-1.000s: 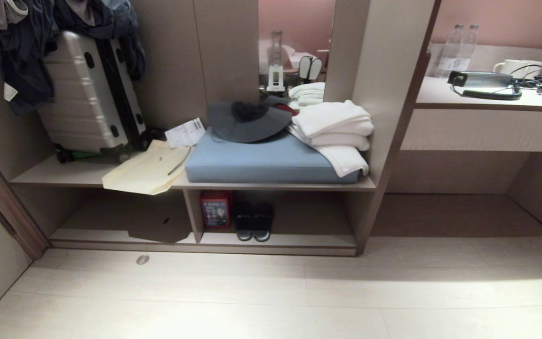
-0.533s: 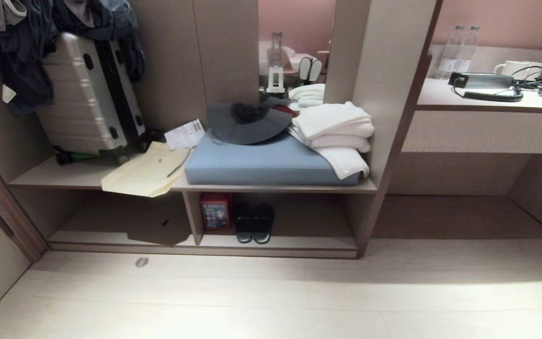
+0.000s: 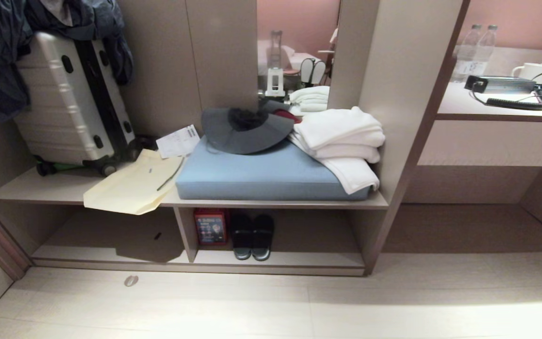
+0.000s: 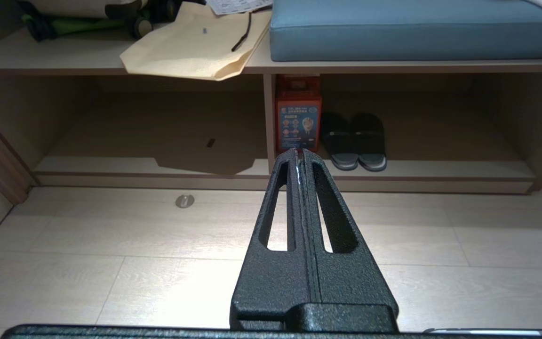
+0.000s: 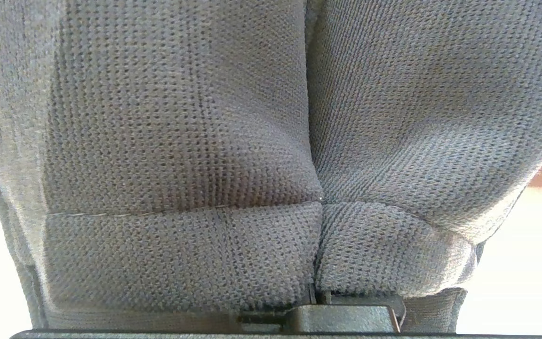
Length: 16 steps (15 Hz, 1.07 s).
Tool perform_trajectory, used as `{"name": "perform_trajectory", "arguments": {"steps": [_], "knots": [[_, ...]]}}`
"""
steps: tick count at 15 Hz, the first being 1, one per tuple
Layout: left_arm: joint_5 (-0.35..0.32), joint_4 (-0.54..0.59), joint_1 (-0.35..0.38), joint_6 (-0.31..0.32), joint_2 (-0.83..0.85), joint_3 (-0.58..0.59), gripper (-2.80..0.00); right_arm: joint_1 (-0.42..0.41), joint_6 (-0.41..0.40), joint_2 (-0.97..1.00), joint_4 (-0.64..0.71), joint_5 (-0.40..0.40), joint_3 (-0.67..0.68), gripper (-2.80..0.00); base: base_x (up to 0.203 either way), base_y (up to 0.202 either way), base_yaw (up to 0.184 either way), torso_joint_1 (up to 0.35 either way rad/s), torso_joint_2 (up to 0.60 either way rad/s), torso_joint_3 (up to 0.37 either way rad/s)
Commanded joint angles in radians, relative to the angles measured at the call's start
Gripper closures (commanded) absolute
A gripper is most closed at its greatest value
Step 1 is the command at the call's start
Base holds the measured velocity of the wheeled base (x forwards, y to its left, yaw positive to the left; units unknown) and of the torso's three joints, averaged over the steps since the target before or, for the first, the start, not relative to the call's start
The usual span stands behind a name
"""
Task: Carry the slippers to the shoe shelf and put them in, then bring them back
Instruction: Place the slippers into the shoe cabinet
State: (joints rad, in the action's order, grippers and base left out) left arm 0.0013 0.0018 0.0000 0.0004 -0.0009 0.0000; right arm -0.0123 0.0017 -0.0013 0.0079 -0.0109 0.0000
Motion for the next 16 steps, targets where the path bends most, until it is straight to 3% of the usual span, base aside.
{"name": "perform_trajectory", "arguments": {"steps": [1,16], "knots": [[0.000,0.000,0.000,0.001,0.001,0.000,0.00,0.000,0.000,-0.002,0.000,0.000,0.002,0.00,0.066,0.000,0.002,0.007,0.01,0.001],[0.000,-0.002,0.002,-0.007,0.001,0.002,0.00,0.000,-0.012,-0.002,0.000,0.006,0.001,0.00,0.000,0.000,0.000,0.002,0.00,-0.169]]}}
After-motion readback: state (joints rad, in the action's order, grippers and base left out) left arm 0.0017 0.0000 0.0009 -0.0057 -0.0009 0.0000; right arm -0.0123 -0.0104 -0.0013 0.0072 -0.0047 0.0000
